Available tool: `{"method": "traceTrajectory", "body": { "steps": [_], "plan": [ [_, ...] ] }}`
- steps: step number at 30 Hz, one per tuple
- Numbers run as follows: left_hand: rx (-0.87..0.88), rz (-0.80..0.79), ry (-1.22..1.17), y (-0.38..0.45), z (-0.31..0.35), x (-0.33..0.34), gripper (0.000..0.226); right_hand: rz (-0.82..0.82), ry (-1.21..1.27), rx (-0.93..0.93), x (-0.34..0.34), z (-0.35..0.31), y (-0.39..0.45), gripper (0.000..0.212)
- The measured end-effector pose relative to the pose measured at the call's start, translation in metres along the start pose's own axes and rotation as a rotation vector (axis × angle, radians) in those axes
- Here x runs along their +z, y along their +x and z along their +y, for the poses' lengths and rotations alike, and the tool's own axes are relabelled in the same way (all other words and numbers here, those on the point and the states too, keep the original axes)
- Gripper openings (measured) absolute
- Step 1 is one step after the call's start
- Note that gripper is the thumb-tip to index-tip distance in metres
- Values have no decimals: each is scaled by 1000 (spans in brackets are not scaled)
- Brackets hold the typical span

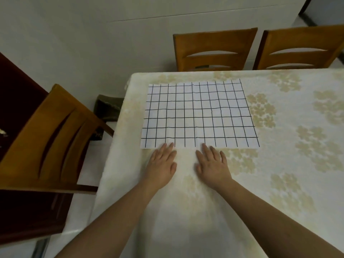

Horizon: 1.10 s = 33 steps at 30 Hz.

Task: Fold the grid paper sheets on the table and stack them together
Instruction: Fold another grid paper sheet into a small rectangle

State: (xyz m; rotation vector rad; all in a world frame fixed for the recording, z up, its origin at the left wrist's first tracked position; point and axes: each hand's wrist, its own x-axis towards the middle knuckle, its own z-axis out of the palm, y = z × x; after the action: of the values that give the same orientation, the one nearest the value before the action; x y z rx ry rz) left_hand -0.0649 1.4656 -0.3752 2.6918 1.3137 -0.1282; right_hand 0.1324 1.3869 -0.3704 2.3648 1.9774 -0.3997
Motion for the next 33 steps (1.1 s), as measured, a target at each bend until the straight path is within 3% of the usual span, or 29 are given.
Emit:
{"method": "traceTrajectory", "body": {
  "steps": [10, 16, 33],
  "plan": [
    [-17, -37, 51, 15, -13, 12, 68, 60, -40, -4, 12, 12, 16, 65],
    [18, 0, 61, -9, -8, 14, 60, 153, -66, -27, 16, 10, -9, 57],
    [162, -76, -27, -234, 17, 37, 52, 101, -11, -161, 62, -41, -242, 55]
  ]
}}
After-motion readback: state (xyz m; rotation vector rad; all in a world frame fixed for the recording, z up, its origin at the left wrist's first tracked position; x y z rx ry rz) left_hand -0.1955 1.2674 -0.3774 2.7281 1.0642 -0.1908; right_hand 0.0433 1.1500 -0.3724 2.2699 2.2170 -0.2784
